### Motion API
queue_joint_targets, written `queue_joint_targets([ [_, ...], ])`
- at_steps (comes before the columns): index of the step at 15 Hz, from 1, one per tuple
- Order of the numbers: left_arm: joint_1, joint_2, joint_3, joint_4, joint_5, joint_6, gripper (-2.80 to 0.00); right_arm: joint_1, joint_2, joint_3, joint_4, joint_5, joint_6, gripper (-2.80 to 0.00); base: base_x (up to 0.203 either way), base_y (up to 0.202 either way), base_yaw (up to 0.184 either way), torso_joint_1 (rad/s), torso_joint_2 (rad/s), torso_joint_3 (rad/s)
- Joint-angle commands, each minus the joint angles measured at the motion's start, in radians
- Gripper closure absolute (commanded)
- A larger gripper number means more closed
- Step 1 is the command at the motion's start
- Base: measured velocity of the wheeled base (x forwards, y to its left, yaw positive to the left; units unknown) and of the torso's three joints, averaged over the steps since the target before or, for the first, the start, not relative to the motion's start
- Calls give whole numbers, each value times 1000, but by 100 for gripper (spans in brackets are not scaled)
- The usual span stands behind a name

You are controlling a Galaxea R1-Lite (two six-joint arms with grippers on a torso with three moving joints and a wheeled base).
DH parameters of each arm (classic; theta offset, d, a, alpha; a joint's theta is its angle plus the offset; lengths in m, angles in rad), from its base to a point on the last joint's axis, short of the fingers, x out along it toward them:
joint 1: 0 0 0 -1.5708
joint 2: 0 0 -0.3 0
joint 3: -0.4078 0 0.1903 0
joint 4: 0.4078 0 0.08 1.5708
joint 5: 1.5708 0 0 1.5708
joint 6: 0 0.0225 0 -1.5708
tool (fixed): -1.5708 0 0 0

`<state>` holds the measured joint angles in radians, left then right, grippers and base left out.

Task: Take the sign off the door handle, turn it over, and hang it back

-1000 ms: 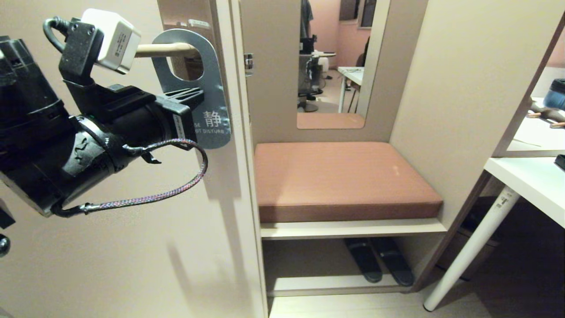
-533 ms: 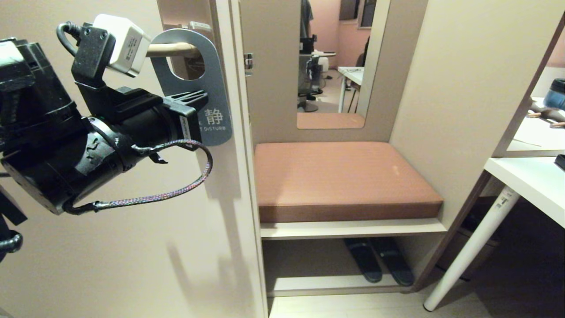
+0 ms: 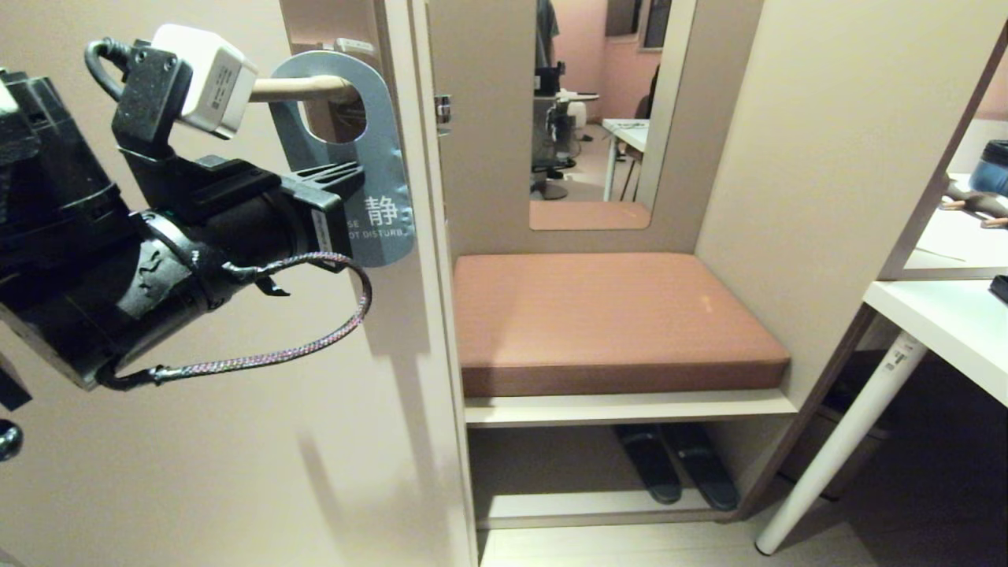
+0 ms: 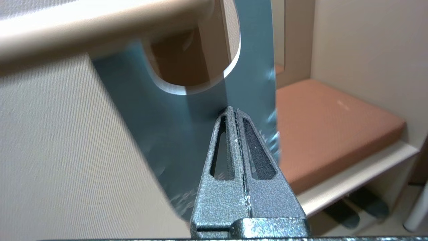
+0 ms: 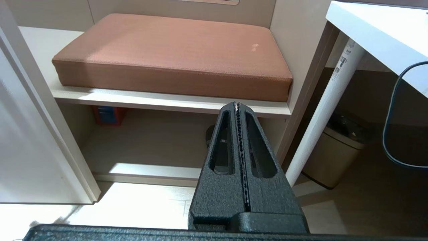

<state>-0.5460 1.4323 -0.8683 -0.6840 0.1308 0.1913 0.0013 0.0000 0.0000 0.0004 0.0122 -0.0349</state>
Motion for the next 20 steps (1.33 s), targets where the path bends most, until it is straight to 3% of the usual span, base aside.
queue_joint_targets([
  [1, -3, -68, 61, -3, 0, 4, 0, 0, 2, 0, 0, 0, 0, 0, 0, 0, 0, 0, 0, 0],
  [5, -4, -223, 248, -1, 5, 2, 0, 0, 2, 0, 0, 0, 0, 0, 0, 0, 0, 0, 0, 0],
  [9, 41, -356, 422, 2, 7, 2, 0, 0, 2, 0, 0, 0, 0, 0, 0, 0, 0, 0, 0, 0],
  [20, 57, -559, 612, 40, 89, 5, 0, 0, 2, 0, 1, 1, 0, 0, 0, 0, 0, 0, 0, 0],
])
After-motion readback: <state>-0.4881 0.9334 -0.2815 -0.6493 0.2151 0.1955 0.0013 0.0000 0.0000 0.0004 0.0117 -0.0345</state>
